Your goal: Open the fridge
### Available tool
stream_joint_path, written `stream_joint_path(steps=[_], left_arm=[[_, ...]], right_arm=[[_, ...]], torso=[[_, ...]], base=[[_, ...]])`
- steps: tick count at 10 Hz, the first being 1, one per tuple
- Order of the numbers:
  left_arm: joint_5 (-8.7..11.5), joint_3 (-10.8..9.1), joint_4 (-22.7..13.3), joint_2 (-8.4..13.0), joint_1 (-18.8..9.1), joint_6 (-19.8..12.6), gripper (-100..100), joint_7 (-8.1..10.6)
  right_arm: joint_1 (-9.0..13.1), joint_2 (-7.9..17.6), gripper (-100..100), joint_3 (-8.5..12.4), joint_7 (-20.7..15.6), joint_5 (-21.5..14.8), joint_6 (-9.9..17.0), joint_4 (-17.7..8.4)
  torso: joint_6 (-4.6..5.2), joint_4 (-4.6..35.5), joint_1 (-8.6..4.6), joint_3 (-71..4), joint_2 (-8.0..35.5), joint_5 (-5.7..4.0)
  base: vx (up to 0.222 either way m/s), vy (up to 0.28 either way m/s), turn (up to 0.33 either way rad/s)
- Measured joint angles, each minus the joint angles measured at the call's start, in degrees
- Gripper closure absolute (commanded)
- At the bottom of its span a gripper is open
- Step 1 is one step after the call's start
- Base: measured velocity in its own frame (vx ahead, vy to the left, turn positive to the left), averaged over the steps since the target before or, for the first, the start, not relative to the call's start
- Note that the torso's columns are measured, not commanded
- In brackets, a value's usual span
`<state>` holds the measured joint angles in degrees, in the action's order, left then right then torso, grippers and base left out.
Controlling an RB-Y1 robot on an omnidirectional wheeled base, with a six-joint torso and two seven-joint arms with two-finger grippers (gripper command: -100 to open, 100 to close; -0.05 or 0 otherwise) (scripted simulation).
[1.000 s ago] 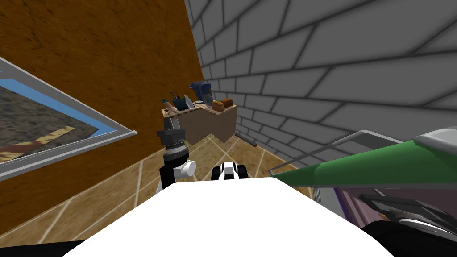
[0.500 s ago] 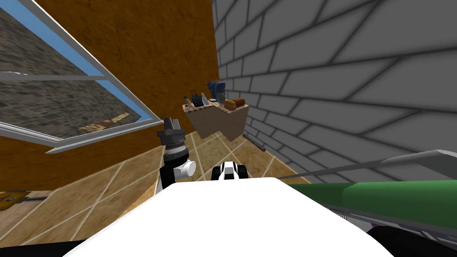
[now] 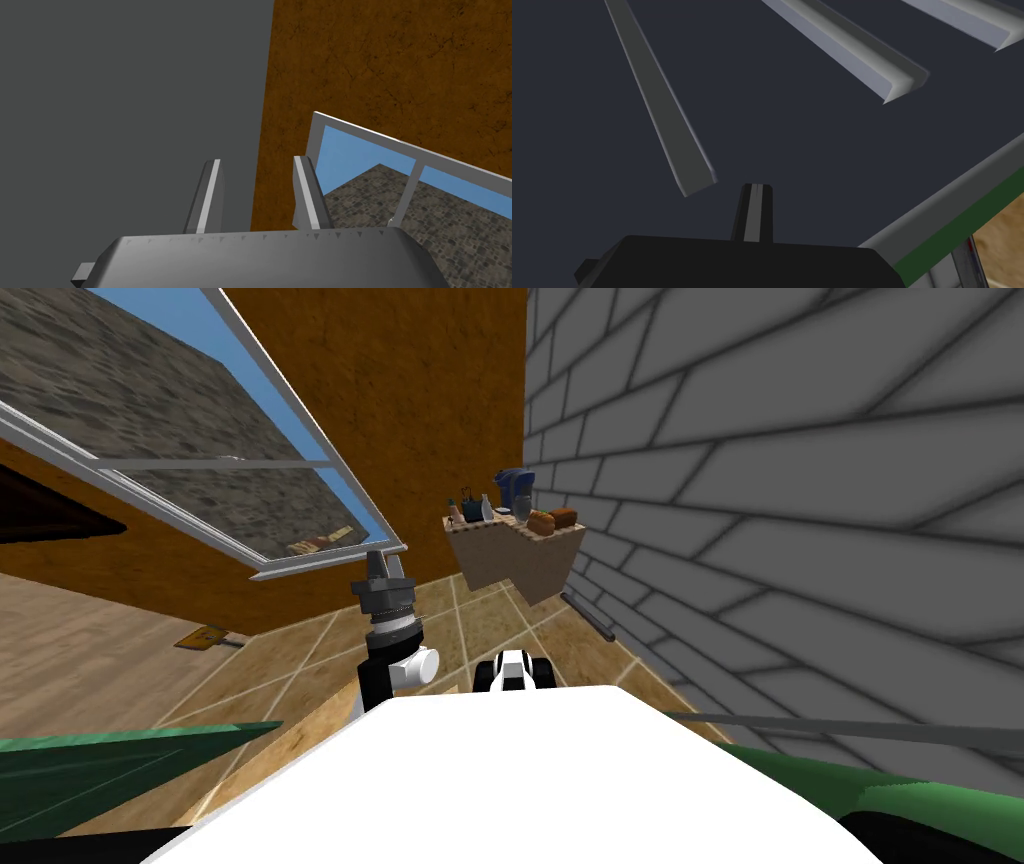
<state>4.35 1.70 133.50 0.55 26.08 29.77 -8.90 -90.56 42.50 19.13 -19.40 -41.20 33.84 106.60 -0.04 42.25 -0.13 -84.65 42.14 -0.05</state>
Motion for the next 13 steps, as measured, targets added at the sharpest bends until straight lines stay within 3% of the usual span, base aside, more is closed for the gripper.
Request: stream_joint_path(steps=[1, 2, 3, 5, 7, 8, 9, 10, 12, 13], left_arm=[[0.00, -0.01, 0.00, 0.00, 0.01, 0.00, 0, 0.00], [0.00, 0.00, 0.00, 0.00, 0.00, 0.00, 0, 0.00], [0.00, 0.00, 0.00, 0.00, 0.00, 0.00, 0, 0.00], [0.00, 0.00, 0.00, 0.00, 0.00, 0.00, 0, 0.00], [0.00, -0.02, 0.00, 0.01, 0.02, 0.00, 0, 0.00], [0.00, 0.00, 0.00, 0.00, 0.00, 0.00, 0, 0.00], [0.00, 0.00, 0.00, 0.00, 0.00, 0.00, 0, 0.00], [0.00, 0.00, 0.00, 0.00, 0.00, 0.00, 0, 0.00], [0.00, -0.02, 0.00, 0.01, 0.02, 0.00, 0, 0.00], [0.00, -0.01, 0.00, 0.00, 0.01, 0.00, 0, 0.00]], right_arm=[[0.07, -0.20, 100, -0.54, -0.11, -0.13, 1.80, 0.08], [-1.04, 0.38, 100, -1.67, 1.54, 1.55, 2.63, -2.65], [-4.11, -0.69, 100, -2.72, 3.99, 2.11, 3.26, -2.38], [-6.14, -0.81, 100, -5.07, 5.22, 3.06, 5.85, -2.42], [-6.41, -0.57, 100, -5.35, 4.95, 3.53, 9.14, -2.15], [-7.51, -0.55, 100, -7.10, 6.46, 4.51, 10.48, -3.97], [-8.76, -0.87, 100, -9.32, 8.30, 5.41, 12.14, -4.53], [-11.20, -0.27, 100, -9.50, 9.40, 7.30, 13.61, -3.98], [-12.63, -0.19, 100, -9.94, 9.90, 8.11, 16.28, -4.56], [-15.02, -0.03, 100, -11.26, 11.05, 9.86, 18.13, -4.41]], torso=[[0.04, -0.01, -0.03, -0.04, -0.02, 0.03], [-0.01, 0.03, 0.24, 0.08, 0.21, 0.09], [0.08, 0.08, 0.34, 0.17, 0.30, 0.14], [0.01, 0.01, -0.05, 0.02, 0.04, -0.01], [0.08, 0.01, 0.04, 0.02, 0.06, 0.03], [-0.01, 0.05, 0.35, 0.12, 0.24, 0.11], [0.04, 0.09, 0.37, 0.19, 0.32, 0.13], [0.01, 0.05, 0.16, 0.10, 0.19, 0.08], [0.06, 0.00, -0.06, -0.01, 0.02, 0.01], [0.01, 0.01, 0.29, 0.03, 0.12, 0.10]], base=[[-0.055, 0.060, 0.419], [-0.077, 0.072, 0.430], [-0.040, 0.038, 0.422], [-0.003, 0.001, 0.303], [-0.015, 0.025, 0.140], [-0.068, 0.078, 0.411], [-0.042, 0.051, 0.449], [-0.011, 0.021, 0.442], [-0.010, 0.035, 0.275], [-0.042, 0.083, 0.367]])
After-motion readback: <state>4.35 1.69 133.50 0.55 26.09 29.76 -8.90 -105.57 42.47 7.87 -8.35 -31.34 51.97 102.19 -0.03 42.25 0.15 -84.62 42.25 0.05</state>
